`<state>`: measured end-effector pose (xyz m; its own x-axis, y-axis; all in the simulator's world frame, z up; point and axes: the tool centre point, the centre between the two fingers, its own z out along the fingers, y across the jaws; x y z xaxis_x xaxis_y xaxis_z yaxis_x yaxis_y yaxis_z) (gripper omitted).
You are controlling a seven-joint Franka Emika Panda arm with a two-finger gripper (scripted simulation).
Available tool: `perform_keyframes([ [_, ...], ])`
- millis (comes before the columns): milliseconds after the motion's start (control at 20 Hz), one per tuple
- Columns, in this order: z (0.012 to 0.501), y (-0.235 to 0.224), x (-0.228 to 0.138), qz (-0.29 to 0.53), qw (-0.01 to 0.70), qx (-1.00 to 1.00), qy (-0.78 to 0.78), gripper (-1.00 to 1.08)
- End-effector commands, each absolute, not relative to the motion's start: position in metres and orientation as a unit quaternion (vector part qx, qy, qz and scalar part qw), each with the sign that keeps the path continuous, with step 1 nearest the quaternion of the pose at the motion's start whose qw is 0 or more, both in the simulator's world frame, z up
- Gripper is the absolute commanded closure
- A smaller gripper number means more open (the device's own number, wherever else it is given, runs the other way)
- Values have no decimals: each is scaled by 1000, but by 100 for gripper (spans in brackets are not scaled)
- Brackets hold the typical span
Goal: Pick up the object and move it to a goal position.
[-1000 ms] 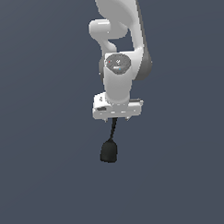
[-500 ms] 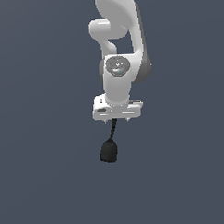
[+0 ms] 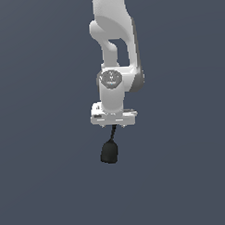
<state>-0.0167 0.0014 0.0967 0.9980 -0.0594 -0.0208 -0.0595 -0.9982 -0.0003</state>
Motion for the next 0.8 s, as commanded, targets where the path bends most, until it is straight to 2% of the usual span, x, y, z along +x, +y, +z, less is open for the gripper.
perform_keyframes([
  [0, 85, -4, -18, 6, 0, -999, 43, -92],
  [750, 60, -11, -21, 1, 0, -998, 61, -92],
])
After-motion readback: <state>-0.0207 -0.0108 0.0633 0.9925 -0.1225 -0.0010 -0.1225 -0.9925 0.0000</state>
